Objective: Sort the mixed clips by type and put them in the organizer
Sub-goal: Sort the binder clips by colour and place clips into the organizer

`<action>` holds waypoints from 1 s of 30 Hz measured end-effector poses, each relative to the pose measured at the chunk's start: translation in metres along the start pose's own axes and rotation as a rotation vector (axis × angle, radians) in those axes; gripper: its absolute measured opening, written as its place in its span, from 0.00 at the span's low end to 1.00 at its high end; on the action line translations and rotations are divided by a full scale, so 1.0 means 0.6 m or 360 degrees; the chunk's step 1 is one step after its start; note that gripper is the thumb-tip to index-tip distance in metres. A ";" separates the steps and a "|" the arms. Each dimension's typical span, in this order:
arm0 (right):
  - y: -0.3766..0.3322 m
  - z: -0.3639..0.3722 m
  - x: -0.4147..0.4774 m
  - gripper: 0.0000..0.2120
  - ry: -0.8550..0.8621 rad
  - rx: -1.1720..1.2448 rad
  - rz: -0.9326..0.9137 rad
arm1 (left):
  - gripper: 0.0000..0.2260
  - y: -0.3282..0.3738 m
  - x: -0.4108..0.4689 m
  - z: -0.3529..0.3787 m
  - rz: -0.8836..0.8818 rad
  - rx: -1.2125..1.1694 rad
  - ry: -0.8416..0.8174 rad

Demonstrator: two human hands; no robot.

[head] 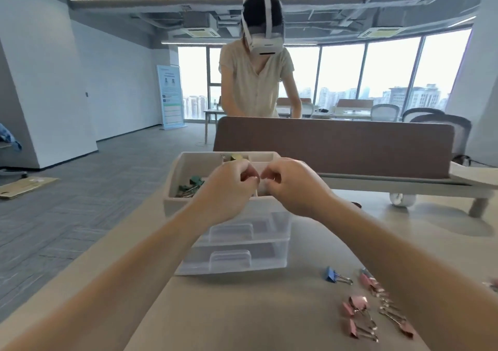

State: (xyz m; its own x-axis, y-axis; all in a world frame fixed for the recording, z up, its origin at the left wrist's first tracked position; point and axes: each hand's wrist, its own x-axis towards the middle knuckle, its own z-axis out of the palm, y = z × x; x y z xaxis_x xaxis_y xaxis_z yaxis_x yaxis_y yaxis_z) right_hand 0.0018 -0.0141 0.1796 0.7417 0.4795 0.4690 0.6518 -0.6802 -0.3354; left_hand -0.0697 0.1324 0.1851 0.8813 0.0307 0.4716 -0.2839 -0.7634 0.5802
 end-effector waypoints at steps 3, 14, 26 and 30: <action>0.051 -0.038 -0.074 0.07 0.0011 -0.0027 0.0154 | 0.07 0.050 -0.008 0.063 0.0120 -0.0123 -0.0128; 0.272 -0.139 -0.296 0.09 -0.0003 -0.0268 0.0733 | 0.07 0.196 -0.003 0.345 0.0353 -0.0278 -0.0630; 0.480 -0.181 -0.457 0.08 -0.0112 -0.0296 0.1186 | 0.06 0.268 0.009 0.582 0.0474 -0.0171 -0.1181; 0.515 -0.190 -0.494 0.08 -0.0178 -0.0318 0.1252 | 0.11 0.291 0.005 0.638 0.0528 -0.0063 -0.1322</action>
State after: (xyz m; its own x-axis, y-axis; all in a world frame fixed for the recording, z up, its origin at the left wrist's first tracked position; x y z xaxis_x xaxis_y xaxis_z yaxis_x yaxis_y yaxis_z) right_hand -0.0347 -0.4293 0.0301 0.9886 -0.1338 0.0692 -0.0985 -0.9216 -0.3755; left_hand 0.0277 -0.2479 0.0336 0.7365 -0.6764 -0.0051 -0.5720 -0.6268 0.5291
